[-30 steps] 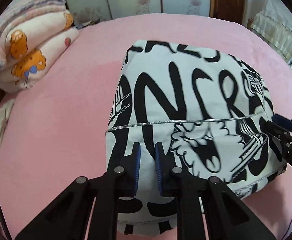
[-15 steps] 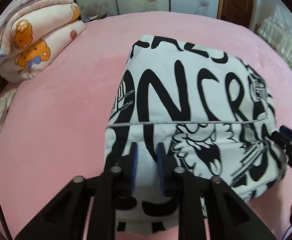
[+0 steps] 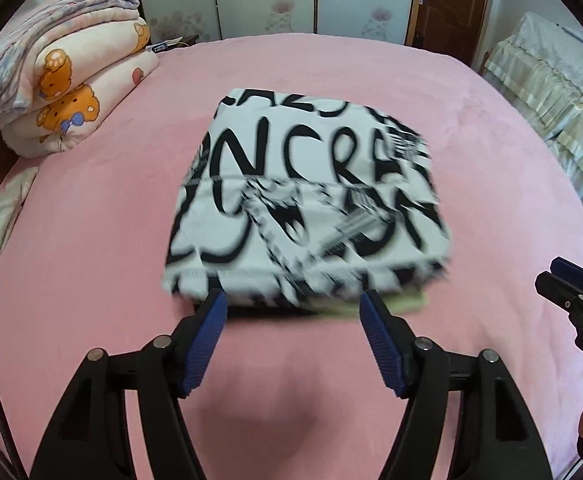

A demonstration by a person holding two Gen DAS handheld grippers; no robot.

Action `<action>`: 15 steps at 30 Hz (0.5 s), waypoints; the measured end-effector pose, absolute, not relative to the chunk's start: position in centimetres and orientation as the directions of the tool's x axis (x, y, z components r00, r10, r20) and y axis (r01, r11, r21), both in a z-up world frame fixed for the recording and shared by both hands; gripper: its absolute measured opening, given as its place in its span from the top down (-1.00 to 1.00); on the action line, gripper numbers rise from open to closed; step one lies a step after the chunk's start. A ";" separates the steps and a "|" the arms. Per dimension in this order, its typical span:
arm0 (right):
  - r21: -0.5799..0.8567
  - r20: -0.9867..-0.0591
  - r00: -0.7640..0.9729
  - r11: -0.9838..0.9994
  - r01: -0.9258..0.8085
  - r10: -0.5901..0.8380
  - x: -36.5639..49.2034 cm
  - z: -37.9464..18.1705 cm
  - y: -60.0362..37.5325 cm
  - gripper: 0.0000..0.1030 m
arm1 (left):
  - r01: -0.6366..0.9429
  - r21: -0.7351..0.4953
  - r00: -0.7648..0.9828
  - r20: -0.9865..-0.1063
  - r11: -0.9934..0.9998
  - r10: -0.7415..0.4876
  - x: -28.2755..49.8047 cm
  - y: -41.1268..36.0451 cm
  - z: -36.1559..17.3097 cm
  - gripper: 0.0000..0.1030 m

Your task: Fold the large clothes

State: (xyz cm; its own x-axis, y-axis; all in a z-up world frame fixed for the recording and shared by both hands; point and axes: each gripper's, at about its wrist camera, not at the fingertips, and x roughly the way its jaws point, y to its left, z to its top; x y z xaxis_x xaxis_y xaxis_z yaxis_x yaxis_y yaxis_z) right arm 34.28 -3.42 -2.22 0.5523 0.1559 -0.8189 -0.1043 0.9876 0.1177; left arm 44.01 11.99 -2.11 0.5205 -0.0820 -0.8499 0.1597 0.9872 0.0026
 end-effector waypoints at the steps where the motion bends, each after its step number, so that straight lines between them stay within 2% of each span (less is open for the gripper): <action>1: 0.118 -0.819 0.553 0.988 -0.100 0.154 33.4 -1.8 -3.9 0.16 | 0.159 -0.007 0.521 -0.849 0.987 -0.090 42.9 11.6 -1.7 -0.37; 6: 0.110 -0.824 0.552 0.992 -0.064 0.127 27.1 -0.3 -6.5 0.15 | 0.168 -0.047 0.521 -0.844 0.985 -0.129 36.4 9.6 0.0 -0.52; 10: 0.123 -0.820 0.558 0.992 -0.041 0.125 21.7 -0.3 -8.4 0.00 | 0.174 -0.030 0.550 -0.826 0.984 -0.123 30.3 7.7 0.9 -0.62; 15: 0.116 -0.821 0.563 0.993 0.007 0.092 14.7 -1.6 -10.5 -0.01 | 0.171 -0.024 0.556 -0.823 0.985 -0.117 23.5 5.4 0.3 -0.73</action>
